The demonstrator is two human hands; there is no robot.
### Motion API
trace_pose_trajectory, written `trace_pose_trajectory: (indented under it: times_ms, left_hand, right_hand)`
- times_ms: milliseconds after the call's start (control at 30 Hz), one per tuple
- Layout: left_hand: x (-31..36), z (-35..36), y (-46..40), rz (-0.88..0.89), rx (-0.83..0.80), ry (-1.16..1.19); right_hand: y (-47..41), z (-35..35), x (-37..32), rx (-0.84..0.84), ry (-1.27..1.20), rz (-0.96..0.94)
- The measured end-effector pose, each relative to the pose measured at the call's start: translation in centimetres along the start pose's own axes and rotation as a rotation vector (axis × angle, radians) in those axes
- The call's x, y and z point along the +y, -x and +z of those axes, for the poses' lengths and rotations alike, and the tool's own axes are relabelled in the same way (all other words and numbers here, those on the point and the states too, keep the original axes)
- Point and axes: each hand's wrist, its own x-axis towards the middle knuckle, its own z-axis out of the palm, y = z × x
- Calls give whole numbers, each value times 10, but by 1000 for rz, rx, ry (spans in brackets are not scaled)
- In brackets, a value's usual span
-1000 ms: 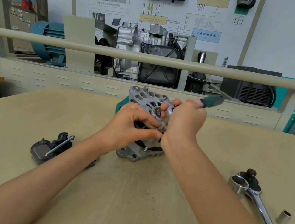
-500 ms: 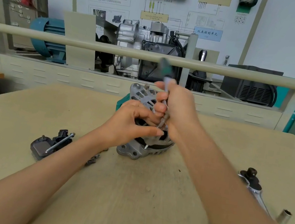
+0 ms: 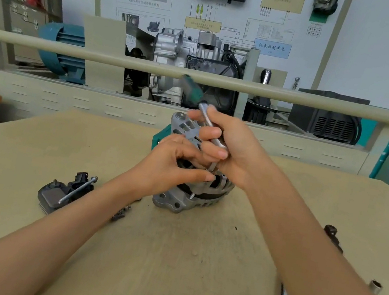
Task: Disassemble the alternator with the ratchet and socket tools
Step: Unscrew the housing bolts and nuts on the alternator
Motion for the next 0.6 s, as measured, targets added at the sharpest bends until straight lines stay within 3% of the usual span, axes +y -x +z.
trace_pose_trajectory:
  times_ms: [100, 133, 200, 367, 433, 500, 600]
  left_hand:
    - [0, 0, 1, 43, 11, -10]
    - [0, 1, 1, 43, 14, -16]
    - [0, 2, 1, -1, 21, -21]
    - [1, 0, 1, 66, -21, 2]
    - [0, -1, 0, 83, -28, 30]
    - [-1, -1, -1, 69, -20, 41]
    - [0, 1, 0, 97, 6, 24]
  right_hand:
    - [3, 11, 19, 486, -235, -288]
    - [3, 11, 21, 535, -300, -324]
    - [2, 7, 17, 474, -280, -274]
    - [0, -6, -5, -119, 96, 59]
    - [1, -9, -7, -211, 130, 94]
    - [2, -6, -3, -128, 43, 48]
    - [5, 5, 17, 332, -172, -241]
